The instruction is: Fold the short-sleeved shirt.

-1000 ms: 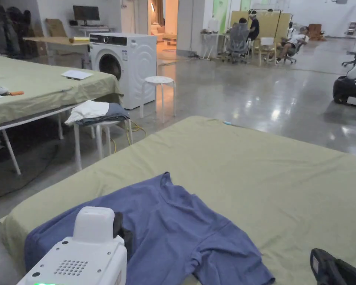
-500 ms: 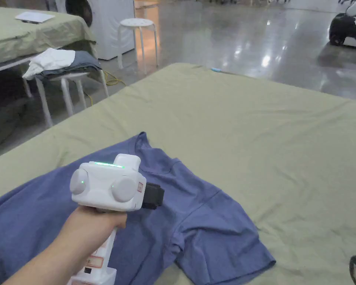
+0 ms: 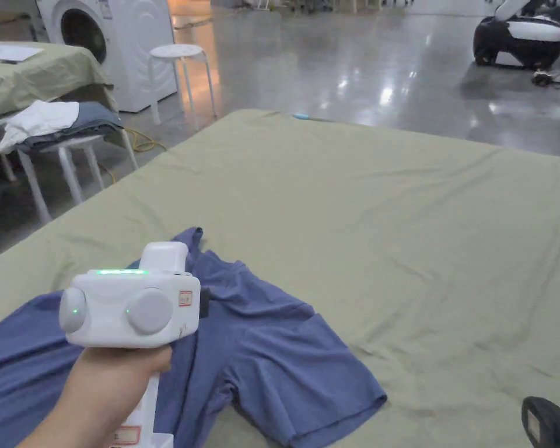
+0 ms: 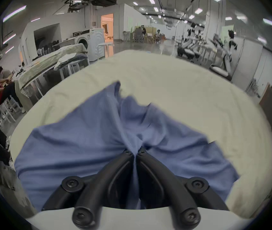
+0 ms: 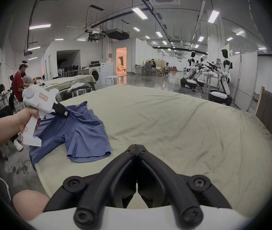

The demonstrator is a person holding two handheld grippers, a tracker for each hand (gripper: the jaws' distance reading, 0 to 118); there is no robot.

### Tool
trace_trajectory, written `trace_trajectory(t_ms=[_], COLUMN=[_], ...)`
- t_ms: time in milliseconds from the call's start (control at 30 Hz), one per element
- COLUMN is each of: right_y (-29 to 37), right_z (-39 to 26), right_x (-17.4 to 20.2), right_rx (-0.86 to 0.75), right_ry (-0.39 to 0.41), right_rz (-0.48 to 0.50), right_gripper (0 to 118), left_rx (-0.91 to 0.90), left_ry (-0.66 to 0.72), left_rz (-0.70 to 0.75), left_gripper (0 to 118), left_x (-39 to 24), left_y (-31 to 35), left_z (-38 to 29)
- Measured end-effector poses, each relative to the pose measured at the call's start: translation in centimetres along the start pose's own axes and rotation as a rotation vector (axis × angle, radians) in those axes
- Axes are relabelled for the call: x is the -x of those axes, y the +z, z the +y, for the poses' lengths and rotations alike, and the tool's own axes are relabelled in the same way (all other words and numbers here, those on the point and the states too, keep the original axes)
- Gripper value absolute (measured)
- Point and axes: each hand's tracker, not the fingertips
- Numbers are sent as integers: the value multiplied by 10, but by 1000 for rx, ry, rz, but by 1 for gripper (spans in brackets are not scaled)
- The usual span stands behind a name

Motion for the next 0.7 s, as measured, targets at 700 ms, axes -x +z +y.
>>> trace_trajectory(t_ms=[700], right_y=[218], right_z=[-20], right_x=[-166], right_rx=[-250], right_ry=[-149], right_rz=[-327], right_gripper=[1], left_rx=[-220], left_ry=[-601], left_rz=[-602], left_gripper=[0], left_x=[-437], left_y=[200], left_z=[4])
